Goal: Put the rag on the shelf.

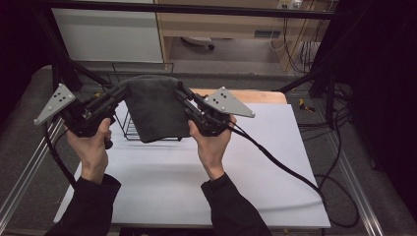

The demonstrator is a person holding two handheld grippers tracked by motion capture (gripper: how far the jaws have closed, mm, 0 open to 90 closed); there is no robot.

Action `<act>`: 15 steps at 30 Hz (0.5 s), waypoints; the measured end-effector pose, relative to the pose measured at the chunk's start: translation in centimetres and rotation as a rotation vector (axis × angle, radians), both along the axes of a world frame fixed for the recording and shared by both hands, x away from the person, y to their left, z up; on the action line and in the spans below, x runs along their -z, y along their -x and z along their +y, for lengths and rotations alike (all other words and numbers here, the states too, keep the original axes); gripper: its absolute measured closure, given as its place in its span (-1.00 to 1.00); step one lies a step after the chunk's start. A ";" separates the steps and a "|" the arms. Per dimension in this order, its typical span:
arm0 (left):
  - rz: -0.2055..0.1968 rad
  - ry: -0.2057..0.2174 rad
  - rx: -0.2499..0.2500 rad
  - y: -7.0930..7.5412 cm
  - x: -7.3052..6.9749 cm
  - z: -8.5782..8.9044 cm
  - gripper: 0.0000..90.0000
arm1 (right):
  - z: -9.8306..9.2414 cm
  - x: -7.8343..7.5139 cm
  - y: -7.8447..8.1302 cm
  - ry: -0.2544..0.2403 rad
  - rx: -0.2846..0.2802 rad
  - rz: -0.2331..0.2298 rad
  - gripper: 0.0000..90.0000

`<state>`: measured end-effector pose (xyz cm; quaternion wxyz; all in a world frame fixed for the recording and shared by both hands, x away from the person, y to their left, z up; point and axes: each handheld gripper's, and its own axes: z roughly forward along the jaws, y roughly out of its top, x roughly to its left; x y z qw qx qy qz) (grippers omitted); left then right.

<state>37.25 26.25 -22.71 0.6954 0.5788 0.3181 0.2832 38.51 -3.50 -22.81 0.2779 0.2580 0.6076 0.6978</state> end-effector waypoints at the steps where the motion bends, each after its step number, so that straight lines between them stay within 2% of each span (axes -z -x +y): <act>1: -0.001 0.005 -0.002 -0.1 -0.2 0.2 0.78 | 0.2 -0.2 -0.2 0.001 0.000 -0.002 0.79; 10: -0.013 0.001 -0.043 -1.1 -1.9 1.7 0.78 | 2.0 -1.6 -1.5 -0.009 -0.001 -0.008 0.79; 15: -0.013 0.005 -0.048 -1.7 -2.6 2.4 0.78 | 2.9 -2.5 -2.3 -0.010 0.000 -0.012 0.79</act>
